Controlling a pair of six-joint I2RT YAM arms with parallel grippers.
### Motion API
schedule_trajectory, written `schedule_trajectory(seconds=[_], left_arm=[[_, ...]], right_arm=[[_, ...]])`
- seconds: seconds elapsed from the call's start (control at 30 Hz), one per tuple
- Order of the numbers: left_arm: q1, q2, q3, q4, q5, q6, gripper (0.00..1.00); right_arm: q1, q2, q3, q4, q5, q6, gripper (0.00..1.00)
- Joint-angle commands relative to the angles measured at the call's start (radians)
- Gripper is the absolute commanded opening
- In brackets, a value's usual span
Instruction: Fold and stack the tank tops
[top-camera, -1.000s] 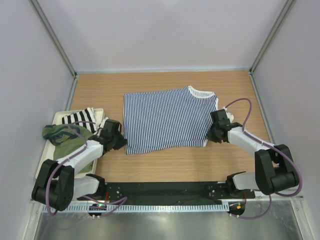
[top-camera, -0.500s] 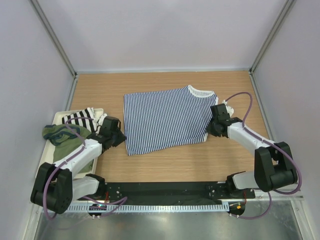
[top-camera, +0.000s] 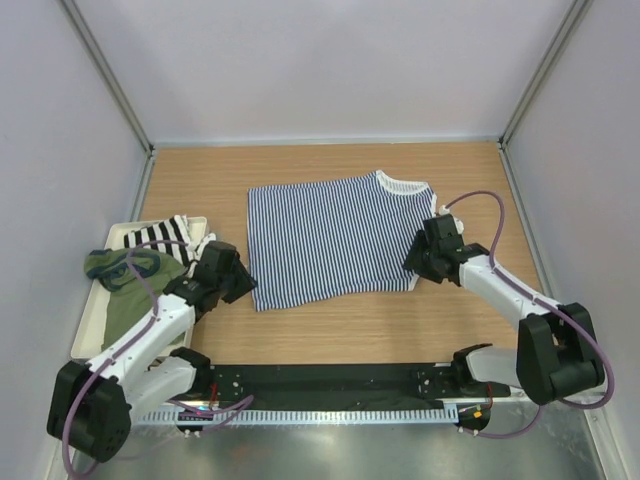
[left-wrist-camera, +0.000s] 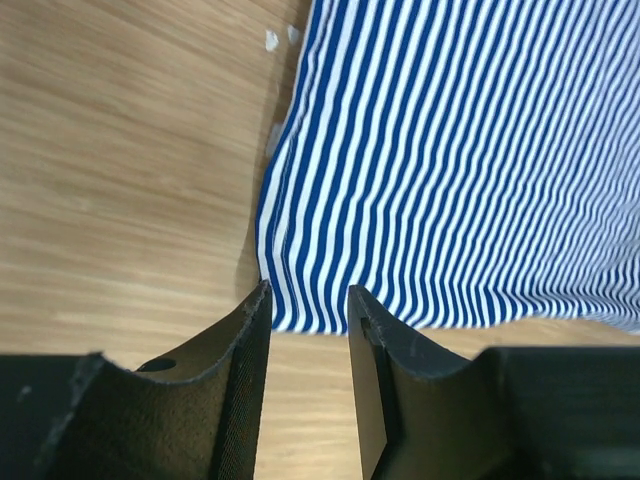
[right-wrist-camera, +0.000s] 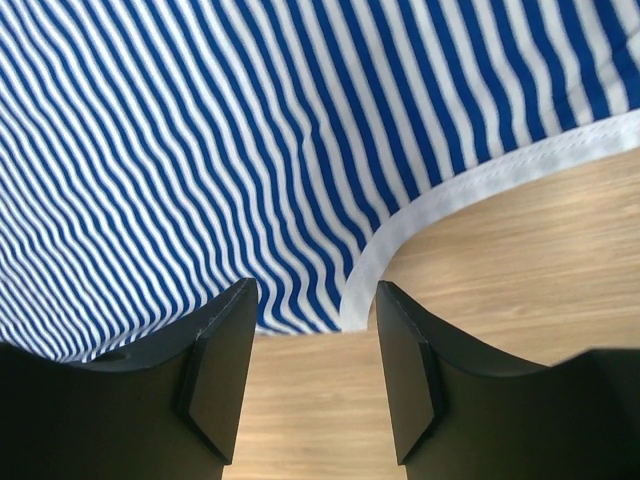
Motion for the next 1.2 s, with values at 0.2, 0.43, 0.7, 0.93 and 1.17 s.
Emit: schedule_trajectory(seconds=[0.2, 0.43, 0.7, 0.93, 1.17], left_arm=[[-0.062, -0.195, -0.018, -0.216, 0.037, -0.057, 0.38], [-0.096, -0.216, -0.051, -0.213, 0.051, -0.092, 0.35], [-0.124, -0.158, -0.029, -0.201, 0.071, -0.089, 0.35], [-0.131, -0.153, -0.037, -0.195, 0.069, -0.091, 0.35], [-0.133, -0.101, -0.058, -0.158, 0.062, -0.101, 0.34]], right_arm=[[0.073, -0.181, -0.050, -0.099, -0.026, -0.028, 0.50], [0.091, -0.146, -0.070, -0.083, -0.001, -0.008, 0.35], [0.091, -0.007, -0.065, -0.014, 0.011, -0.006, 0.39], [0.093, 0.069, -0.073, 0.027, 0.016, -0.001, 0.42], [0.093, 0.095, -0.071, 0.043, 0.055, 0.008, 0.10]])
